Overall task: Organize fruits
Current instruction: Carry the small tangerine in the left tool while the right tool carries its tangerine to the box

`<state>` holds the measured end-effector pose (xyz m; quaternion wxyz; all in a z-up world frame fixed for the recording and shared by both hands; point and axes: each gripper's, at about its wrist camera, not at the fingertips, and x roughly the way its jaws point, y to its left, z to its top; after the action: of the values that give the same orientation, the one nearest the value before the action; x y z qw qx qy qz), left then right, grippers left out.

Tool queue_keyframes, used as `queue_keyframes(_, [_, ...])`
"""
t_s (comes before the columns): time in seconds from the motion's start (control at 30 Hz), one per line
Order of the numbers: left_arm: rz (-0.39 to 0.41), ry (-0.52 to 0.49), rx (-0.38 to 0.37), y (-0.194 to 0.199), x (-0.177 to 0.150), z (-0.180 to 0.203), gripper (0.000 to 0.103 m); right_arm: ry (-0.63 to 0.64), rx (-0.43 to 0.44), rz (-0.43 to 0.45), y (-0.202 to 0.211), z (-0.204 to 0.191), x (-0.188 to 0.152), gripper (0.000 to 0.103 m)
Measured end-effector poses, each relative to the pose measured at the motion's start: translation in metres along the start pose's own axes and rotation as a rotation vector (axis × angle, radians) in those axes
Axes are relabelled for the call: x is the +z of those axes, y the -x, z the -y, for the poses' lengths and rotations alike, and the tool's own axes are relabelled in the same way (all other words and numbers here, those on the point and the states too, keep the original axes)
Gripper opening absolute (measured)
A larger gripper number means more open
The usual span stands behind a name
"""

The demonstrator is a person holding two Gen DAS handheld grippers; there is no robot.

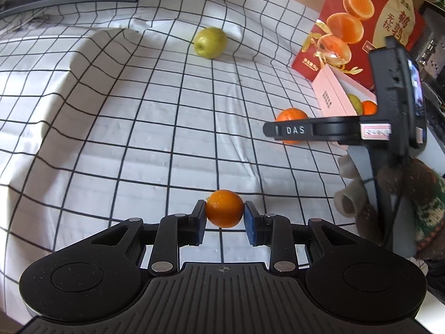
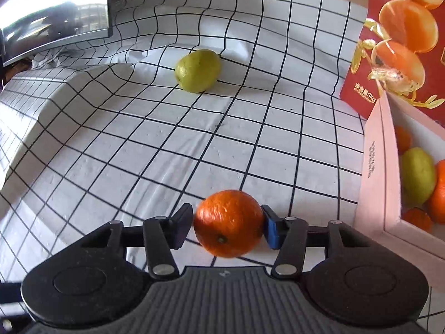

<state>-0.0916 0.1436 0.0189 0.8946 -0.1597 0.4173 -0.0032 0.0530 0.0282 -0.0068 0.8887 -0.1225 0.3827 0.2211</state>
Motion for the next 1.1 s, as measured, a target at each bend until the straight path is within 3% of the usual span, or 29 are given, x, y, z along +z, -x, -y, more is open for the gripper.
queue_keyframes(0.13, [-0.013, -0.046, -0.023, -0.006, 0.002, 0.012, 0.033, -0.004, 0.035, -0.013, 0.015, 0.006, -0.003, 0.047])
queue_keyframes(0.3, [-0.039, -0.119, -0.075, -0.018, 0.005, 0.036, 0.033, -0.034, 0.054, 0.074, 0.070, 0.024, -0.013, 0.047])
queue_keyframes(0.6, [-0.069, -0.250, -0.177, -0.040, 0.019, 0.091, 0.033, -0.211, -0.153, 0.065, 0.129, 0.103, -0.069, 0.047])
queue_keyframes(0.83, [0.028, -0.333, -0.288, -0.041, 0.095, 0.148, 0.033, -0.329, -0.225, 0.104, 0.157, 0.149, -0.094, 0.047])
queue_keyframes(1.1, [0.073, -0.340, -0.366, -0.062, 0.192, 0.225, 0.033, -0.303, -0.249, 0.259, 0.178, 0.177, -0.049, 0.047])
